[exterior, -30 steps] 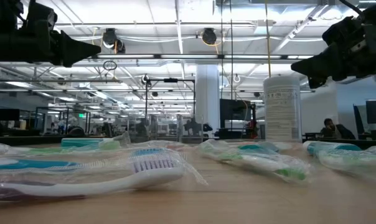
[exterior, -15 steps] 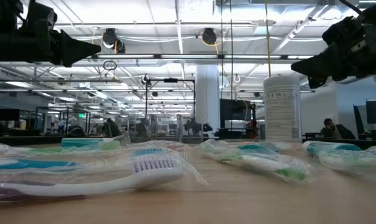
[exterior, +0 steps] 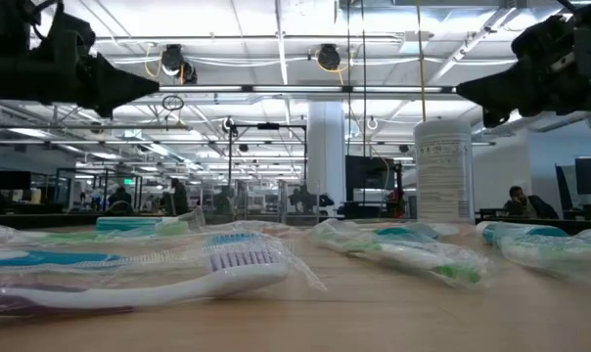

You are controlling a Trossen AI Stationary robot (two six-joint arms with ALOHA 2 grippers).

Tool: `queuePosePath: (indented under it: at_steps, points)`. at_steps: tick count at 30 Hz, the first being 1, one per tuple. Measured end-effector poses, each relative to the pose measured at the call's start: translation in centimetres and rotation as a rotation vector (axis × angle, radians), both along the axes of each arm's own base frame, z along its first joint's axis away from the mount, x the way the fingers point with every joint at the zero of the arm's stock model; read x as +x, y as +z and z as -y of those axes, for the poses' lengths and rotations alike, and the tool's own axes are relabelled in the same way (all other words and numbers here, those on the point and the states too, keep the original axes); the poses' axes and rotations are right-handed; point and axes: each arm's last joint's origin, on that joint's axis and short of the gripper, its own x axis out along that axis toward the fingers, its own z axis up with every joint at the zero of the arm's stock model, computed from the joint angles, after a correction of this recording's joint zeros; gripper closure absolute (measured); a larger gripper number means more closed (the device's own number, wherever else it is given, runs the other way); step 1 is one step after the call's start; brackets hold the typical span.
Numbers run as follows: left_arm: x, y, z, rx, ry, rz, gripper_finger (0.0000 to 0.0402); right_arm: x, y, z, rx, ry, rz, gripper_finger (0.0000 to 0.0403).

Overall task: Pick & Place toothbrushing station
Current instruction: Put the green toothbrush into the transparent organizer

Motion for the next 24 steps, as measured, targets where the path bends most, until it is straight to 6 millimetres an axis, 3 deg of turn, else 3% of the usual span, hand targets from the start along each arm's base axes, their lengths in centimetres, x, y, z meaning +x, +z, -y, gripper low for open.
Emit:
queuePosePath:
  at_steps: [7,12,15,24]
  points:
    - [0.1,-0.1,0.3,-0.011,-0.112,-0.008,0.0371,-0.1,0.9,0.0,-0.188,-0.026,0.089,0.0399]
    - [0.2,0.5,0.5,-0.008,-0.170,0.011,0.0371,-0.5,2.6,0.2,-0.350,-0.169,0.245,0.0399]
    - [0.4,1.2,0.7,-0.030,-0.202,0.010,0.0370,-0.8,3.5,0.2,-0.320,-0.218,0.337,0.0399]
    - [2.7,5.3,1.1,0.099,-0.249,-0.051,0.0370,-0.3,4.7,-0.1,-0.348,-0.073,0.491,0.0372]
